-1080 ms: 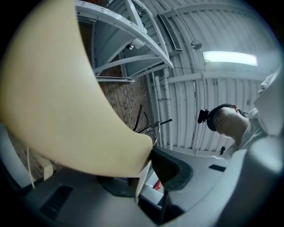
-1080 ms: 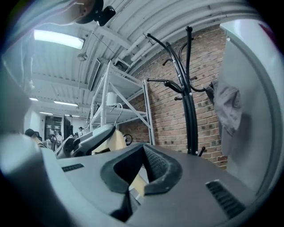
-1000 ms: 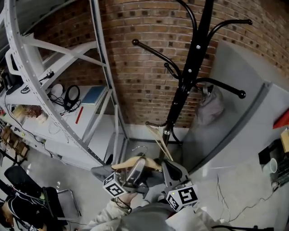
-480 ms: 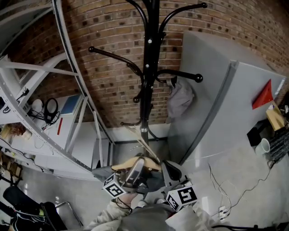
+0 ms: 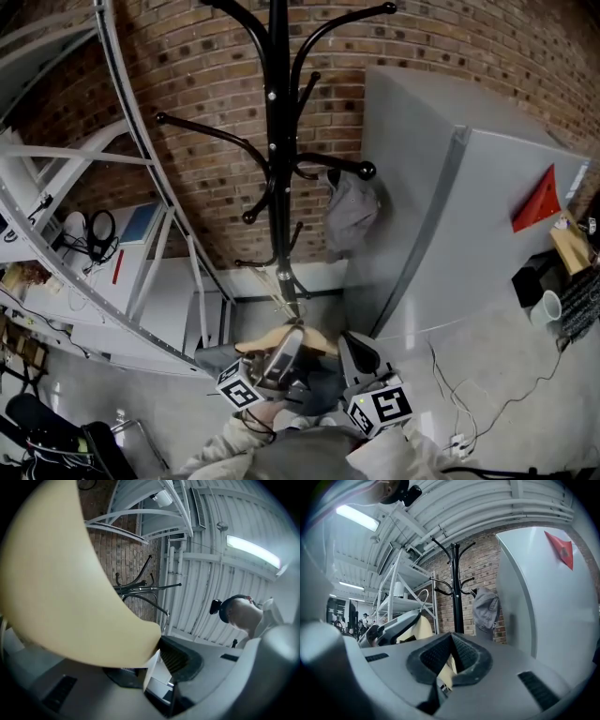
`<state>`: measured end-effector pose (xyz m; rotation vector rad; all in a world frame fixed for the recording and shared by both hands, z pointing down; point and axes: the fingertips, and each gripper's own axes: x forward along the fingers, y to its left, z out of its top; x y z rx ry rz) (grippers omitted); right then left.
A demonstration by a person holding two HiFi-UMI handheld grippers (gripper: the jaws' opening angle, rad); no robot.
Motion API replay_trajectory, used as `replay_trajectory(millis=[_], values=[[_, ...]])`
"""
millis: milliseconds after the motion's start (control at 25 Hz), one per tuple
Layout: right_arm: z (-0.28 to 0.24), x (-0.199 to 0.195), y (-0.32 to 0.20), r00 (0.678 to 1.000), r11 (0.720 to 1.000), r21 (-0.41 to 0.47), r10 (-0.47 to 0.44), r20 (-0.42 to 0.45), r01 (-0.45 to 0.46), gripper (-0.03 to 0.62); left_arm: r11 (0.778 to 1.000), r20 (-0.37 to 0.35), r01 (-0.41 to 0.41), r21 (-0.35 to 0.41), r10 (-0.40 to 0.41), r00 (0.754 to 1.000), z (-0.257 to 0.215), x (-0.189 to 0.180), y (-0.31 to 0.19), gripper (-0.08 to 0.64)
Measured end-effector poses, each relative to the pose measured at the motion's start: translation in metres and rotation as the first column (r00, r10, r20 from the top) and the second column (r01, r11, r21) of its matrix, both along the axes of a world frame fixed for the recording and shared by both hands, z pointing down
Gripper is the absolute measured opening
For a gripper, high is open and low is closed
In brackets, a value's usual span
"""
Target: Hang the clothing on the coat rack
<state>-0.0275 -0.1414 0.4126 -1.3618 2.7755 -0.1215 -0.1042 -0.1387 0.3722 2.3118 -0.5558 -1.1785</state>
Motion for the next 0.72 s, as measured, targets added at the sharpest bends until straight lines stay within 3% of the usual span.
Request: replay_trajectory(millis=[720], values=[[-0.006, -0.012, -0.014, 1.000, 1.000, 0.019, 0.016, 0.023, -0.016, 0.023, 1.000, 0.026, 0.015, 0.020, -0.016, 1.000, -0.006, -0.019, -0.018, 0.107]])
